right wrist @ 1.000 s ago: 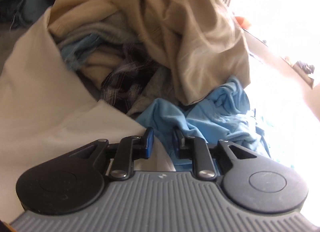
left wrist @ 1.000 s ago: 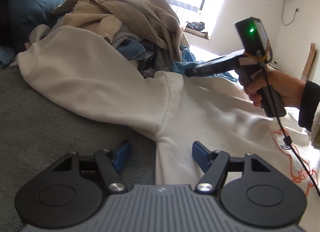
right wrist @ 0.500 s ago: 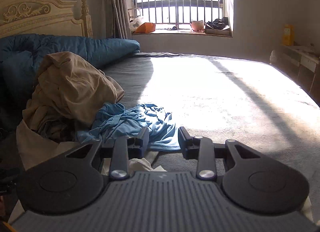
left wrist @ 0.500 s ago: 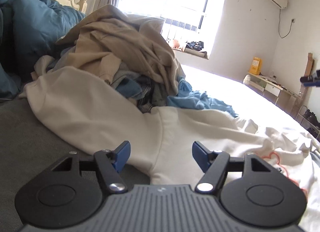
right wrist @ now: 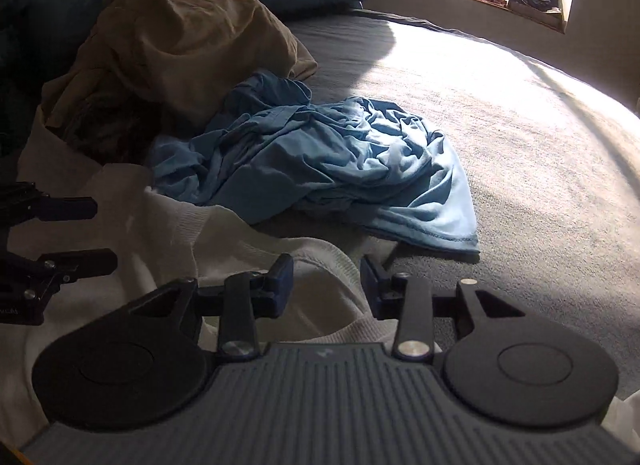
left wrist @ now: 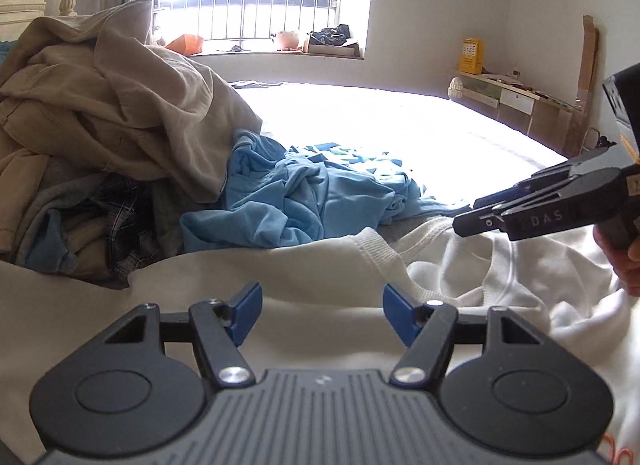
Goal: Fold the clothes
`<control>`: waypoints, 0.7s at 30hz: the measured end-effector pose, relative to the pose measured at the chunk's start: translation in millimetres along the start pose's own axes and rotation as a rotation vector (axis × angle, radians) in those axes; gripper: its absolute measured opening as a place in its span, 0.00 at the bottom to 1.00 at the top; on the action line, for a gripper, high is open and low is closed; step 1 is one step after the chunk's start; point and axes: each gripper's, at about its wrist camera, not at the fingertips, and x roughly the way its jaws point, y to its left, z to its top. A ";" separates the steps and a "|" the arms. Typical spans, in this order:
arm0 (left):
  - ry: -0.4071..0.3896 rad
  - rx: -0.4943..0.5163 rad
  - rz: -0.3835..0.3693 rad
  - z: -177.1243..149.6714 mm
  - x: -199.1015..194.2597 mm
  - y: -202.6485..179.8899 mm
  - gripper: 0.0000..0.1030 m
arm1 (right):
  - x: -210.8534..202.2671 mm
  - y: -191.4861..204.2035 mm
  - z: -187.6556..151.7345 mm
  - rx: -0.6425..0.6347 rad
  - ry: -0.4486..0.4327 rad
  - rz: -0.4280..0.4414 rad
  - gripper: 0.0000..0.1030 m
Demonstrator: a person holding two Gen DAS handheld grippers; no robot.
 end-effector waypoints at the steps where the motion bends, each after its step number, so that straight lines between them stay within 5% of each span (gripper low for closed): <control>1: 0.005 -0.022 0.000 -5.0 7.1 1.7 0.66 | 4.0 5.6 3.3 -0.047 -0.009 0.018 0.42; 11: 0.015 -0.231 -0.058 -34.4 26.5 43.8 0.66 | 21.7 39.4 22.0 -0.219 -0.019 0.298 0.51; 16: 0.002 -0.245 -0.073 -37.0 27.1 47.9 0.66 | 39.5 59.4 28.2 -0.304 -0.014 0.246 0.48; 18: -0.004 -0.249 -0.077 -37.9 26.3 49.0 0.66 | 48.1 68.4 27.9 -0.355 0.022 0.217 0.35; 20: -0.012 -0.259 -0.085 -38.9 24.5 49.9 0.66 | 47.0 76.9 27.7 -0.406 0.011 0.181 0.09; 21: -0.020 -0.266 -0.085 -38.9 23.4 50.6 0.66 | 43.8 81.0 27.6 -0.431 -0.008 0.162 0.08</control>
